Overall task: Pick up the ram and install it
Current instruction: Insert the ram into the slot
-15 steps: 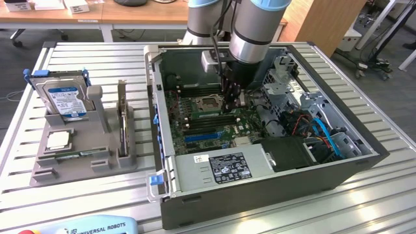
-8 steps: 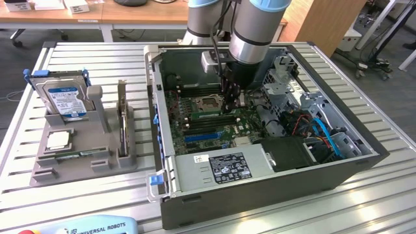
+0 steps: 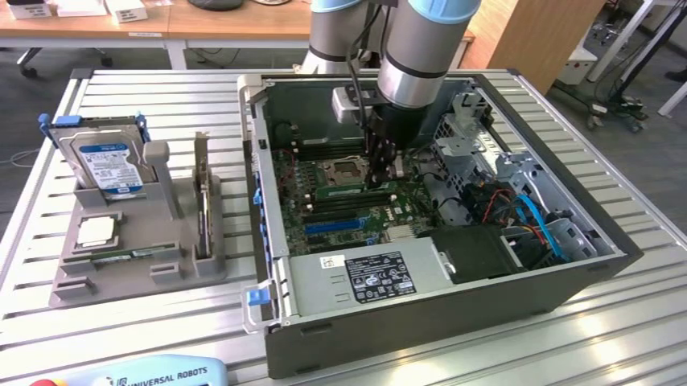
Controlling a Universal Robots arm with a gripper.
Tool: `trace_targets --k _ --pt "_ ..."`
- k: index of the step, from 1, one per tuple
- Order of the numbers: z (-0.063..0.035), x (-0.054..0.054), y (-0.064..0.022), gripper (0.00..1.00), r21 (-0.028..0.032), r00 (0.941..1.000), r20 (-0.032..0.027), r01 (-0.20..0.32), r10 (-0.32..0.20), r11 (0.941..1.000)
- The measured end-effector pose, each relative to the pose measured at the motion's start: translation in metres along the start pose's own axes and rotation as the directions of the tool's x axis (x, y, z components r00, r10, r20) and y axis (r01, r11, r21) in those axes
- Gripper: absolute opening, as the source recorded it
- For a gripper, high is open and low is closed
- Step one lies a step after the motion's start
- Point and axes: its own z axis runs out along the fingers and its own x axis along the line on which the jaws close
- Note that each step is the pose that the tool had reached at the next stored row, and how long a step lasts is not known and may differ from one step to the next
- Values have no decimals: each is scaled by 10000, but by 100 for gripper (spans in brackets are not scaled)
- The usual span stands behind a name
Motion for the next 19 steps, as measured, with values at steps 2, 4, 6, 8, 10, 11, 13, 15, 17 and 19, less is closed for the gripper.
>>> trace_targets --k 2,4,6,8,10,11,13,15,17,19 --pt "16 0 0 11 0 10000 0 -1 1 10000" --pt "30 1 -1 11 0 10000 -1 -1 1 10000" --pt "42 2 -1 11 -1 10000 -1 0 0 10000" --pt "42 2 -1 11 -1 10000 -3 -1 1 10000" --pt "42 2 -1 11 -1 10000 -3 -1 1 10000" --pt "50 2 -1 11 0 10000 1 0 0 10000" --pt "67 3 -2 11 0 10000 -1 0 0 10000" --pt "68 3 -2 11 -1 10000 -3 -1 1 10000" --pt "69 3 -2 11 -1 10000 -2 0 0 10000" --pt "85 3 -2 11 0 10000 0 -1 1 10000"
